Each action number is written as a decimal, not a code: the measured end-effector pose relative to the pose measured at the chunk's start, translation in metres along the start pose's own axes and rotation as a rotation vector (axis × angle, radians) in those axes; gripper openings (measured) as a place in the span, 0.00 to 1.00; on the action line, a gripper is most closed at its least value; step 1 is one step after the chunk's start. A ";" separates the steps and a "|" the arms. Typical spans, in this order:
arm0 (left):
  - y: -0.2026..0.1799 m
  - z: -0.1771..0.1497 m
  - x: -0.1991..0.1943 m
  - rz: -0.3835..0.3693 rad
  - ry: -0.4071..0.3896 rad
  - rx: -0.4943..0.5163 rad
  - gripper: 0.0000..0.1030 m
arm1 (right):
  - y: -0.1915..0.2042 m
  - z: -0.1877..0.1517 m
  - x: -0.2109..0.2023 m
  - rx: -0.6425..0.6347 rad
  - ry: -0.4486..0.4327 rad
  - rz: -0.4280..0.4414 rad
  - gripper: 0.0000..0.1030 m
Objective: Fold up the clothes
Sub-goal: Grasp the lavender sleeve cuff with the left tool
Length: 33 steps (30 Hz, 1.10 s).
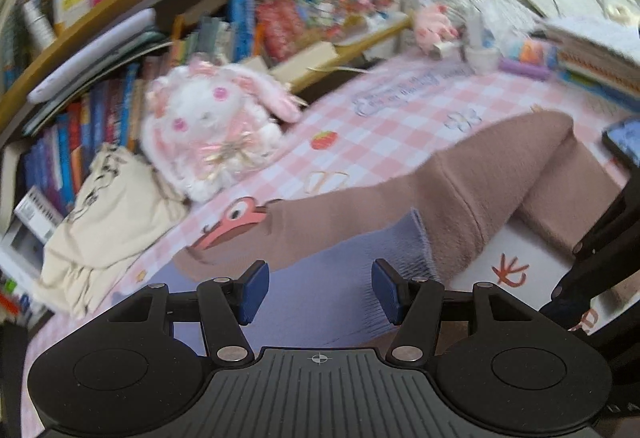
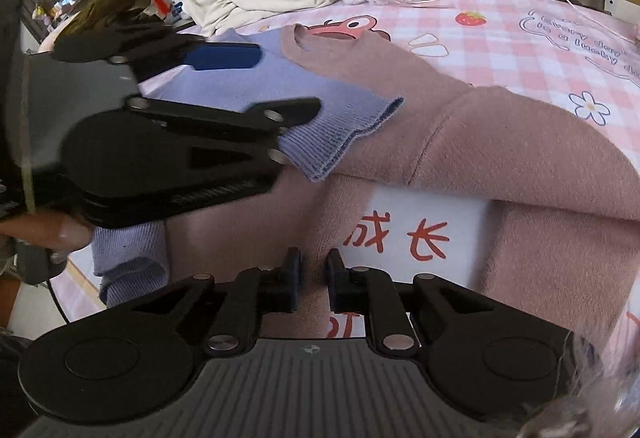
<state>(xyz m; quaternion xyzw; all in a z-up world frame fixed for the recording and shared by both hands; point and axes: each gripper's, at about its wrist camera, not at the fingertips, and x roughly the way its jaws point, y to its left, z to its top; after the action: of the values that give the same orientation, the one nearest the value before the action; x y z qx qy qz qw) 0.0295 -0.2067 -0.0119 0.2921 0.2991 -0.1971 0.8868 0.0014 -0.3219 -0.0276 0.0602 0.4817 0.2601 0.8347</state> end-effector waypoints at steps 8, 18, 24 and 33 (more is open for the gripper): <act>-0.013 0.010 0.023 0.051 0.033 0.057 0.56 | -0.008 -0.005 -0.001 0.011 0.015 0.015 0.14; -0.010 0.001 -0.019 0.073 -0.080 0.035 0.56 | -0.013 -0.008 -0.003 0.020 0.003 0.034 0.15; -0.019 -0.003 -0.018 0.047 -0.054 0.075 0.56 | -0.015 -0.011 -0.005 0.031 -0.011 0.039 0.15; -0.036 0.006 -0.026 -0.037 -0.100 0.145 0.55 | -0.008 -0.013 0.000 0.010 -0.027 0.017 0.15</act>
<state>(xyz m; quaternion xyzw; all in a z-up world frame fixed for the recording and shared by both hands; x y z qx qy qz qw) -0.0066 -0.2329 -0.0055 0.3399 0.2447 -0.2488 0.8733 -0.0065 -0.3303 -0.0375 0.0721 0.4711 0.2639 0.8386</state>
